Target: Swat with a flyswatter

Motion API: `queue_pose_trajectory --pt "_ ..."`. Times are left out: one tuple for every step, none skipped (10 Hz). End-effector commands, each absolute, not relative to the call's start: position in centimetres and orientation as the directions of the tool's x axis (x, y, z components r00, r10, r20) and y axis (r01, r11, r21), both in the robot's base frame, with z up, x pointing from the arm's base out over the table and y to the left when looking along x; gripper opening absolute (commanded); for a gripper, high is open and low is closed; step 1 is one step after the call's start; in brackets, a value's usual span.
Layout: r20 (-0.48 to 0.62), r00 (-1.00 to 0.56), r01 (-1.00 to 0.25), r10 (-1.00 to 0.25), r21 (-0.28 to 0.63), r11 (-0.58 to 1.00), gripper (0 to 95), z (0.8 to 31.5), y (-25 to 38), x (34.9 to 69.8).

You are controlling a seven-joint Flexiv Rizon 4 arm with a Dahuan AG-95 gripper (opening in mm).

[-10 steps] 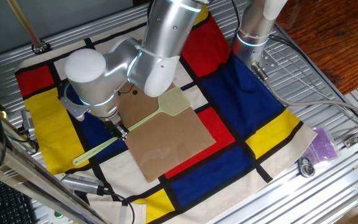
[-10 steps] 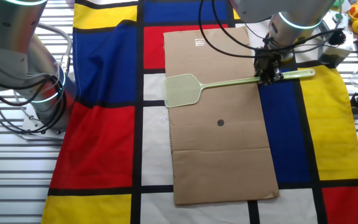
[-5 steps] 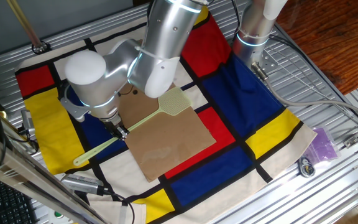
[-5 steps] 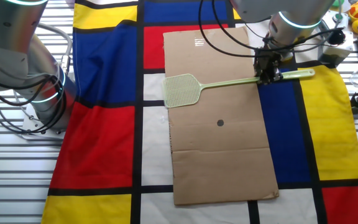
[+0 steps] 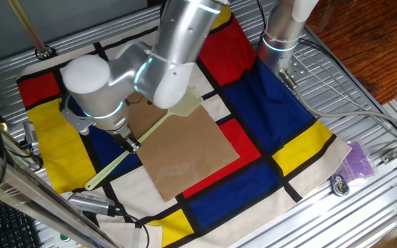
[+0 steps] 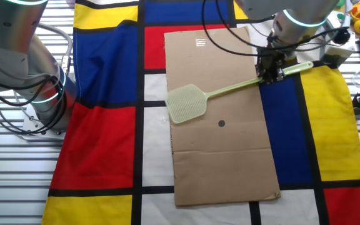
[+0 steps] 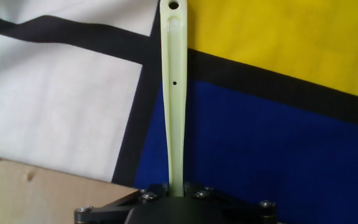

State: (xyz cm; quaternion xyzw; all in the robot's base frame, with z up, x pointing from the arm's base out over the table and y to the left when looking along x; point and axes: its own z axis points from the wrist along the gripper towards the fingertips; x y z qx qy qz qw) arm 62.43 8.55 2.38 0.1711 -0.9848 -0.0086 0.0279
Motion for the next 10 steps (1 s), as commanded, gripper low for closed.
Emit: queue_pose_trajectory --pt "0.051 -0.936 -0.348 -0.349 0.027 0.937 0.0 3.4 8.3 62.5" --pt "0.051 -0.934 -0.354 -0.355 0.027 0.935 0.0 3.7 8.3 62.5" --pt "0.051 -0.930 -0.362 -0.363 0.026 0.932 0.0 4.0 8.2 62.4" --pt "0.052 -0.922 -0.382 -0.383 0.027 0.924 0.0 4.3 8.0 62.3" --pt "0.053 -0.916 -0.396 -0.397 0.029 0.918 0.0 4.6 7.9 62.1" --pt "0.059 -0.898 -0.435 -0.436 0.034 0.900 0.0 5.0 7.7 61.9" --pt "0.063 -0.862 -0.501 -0.503 0.039 0.865 0.0 5.8 7.4 61.6" --pt "0.066 -0.854 -0.514 -0.516 0.038 0.857 0.0 6.0 7.3 61.6" --pt "0.070 -0.835 -0.546 -0.547 0.034 0.837 0.0 6.5 7.3 61.6" --pt "0.063 -0.821 -0.567 -0.568 0.032 0.823 0.0 7.0 7.3 61.7"
